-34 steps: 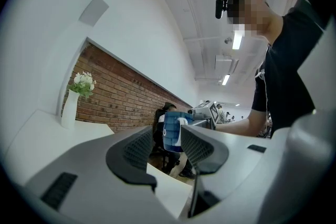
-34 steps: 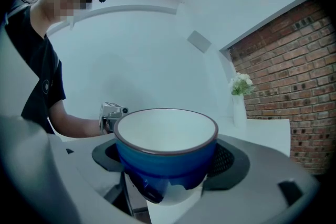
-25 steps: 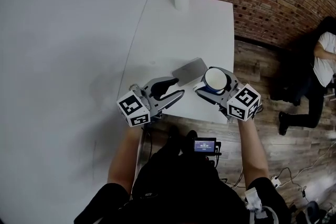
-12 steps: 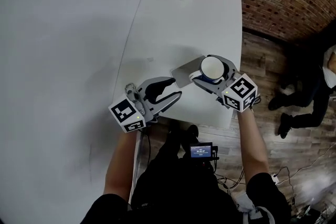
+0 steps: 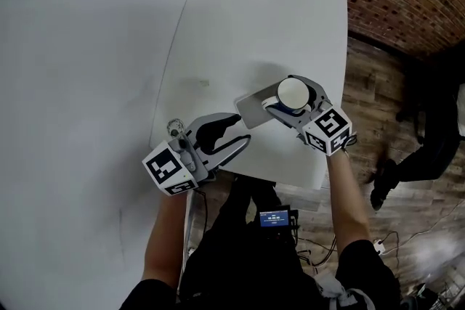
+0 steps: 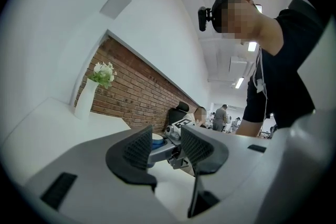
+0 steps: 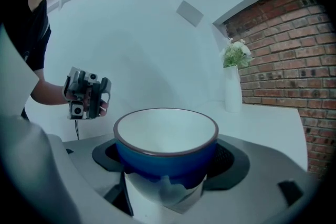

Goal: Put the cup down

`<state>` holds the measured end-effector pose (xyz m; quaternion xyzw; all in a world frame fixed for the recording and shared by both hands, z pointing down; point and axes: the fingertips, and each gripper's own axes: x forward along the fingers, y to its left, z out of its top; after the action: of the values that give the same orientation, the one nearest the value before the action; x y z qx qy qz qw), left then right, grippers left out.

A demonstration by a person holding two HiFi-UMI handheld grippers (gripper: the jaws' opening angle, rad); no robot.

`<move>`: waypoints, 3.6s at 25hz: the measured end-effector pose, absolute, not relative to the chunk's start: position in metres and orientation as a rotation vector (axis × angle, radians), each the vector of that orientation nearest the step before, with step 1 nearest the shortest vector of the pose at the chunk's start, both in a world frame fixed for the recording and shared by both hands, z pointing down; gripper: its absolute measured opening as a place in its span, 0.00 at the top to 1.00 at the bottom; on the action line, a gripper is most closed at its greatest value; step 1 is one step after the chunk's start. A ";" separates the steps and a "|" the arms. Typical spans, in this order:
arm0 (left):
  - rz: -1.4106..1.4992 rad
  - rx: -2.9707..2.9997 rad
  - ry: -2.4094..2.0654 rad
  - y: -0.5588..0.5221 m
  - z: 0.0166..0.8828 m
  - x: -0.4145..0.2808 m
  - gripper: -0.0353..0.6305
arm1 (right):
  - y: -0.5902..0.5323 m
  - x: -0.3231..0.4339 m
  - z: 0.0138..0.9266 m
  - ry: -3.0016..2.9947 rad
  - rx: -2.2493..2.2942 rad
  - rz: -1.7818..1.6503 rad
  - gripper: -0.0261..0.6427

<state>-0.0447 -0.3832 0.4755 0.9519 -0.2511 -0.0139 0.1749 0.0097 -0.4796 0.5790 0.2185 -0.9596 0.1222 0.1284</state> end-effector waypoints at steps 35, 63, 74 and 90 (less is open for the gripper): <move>0.006 2.624 -0.730 -0.388 0.509 -0.046 0.71 | -0.486 0.005 0.637 -2.677 0.705 0.084 0.34; -0.076 2.679 -0.681 -0.376 0.488 -0.050 0.71 | -0.483 0.049 0.618 -2.663 0.880 0.395 0.31; -0.100 2.726 -0.639 -0.356 0.466 -0.040 0.71 | -0.441 0.062 0.559 -2.713 0.987 0.394 0.60; -0.037 2.803 -0.639 -0.312 0.440 -0.017 0.71 | -0.342 0.048 0.487 -2.766 0.956 0.345 0.89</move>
<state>-0.0174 -0.3116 0.4400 0.9663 -0.2204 -0.0128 0.1326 0.0481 -0.3420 0.4869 0.3229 -0.9342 0.1166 0.0974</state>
